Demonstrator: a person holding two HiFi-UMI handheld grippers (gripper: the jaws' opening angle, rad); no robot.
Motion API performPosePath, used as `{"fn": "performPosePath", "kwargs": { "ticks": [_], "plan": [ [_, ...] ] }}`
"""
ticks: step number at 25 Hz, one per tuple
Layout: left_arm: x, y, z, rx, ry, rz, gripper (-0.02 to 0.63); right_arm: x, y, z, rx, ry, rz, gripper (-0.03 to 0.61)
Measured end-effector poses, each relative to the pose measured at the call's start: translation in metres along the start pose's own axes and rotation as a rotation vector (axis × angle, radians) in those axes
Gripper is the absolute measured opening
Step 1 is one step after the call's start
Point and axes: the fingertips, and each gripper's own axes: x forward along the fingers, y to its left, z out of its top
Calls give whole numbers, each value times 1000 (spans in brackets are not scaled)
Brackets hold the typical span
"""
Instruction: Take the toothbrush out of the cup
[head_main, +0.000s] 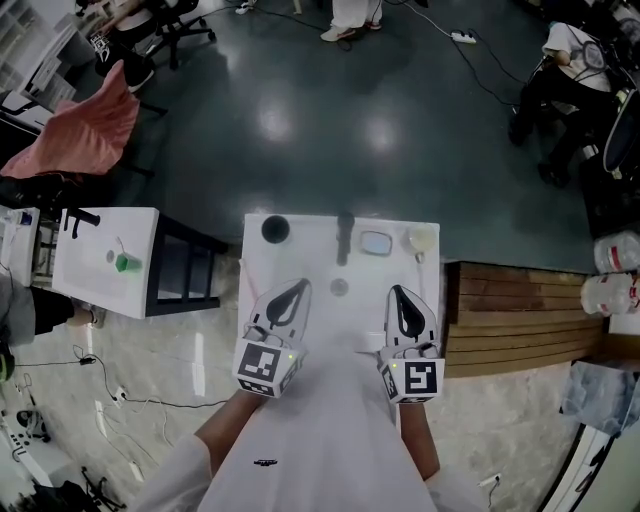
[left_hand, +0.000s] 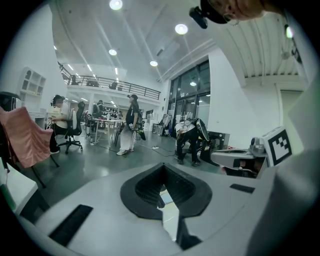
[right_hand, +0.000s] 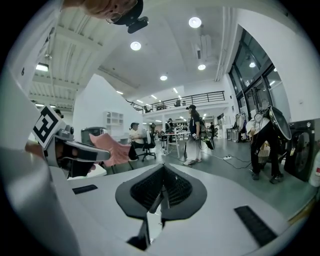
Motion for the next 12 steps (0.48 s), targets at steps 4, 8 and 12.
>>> {"fn": "performPosePath", "kwargs": {
  "ticks": [4, 8, 12],
  "plan": [
    [1, 0, 1, -7, 3, -1, 2, 0, 0, 0, 5, -1, 0, 0],
    [1, 3, 0, -12, 11, -4, 3, 1, 6, 0, -22, 6, 8, 0],
    [2, 2, 0, -10, 12, -9, 2, 3, 6, 1, -10, 2, 10, 0]
  ]
}}
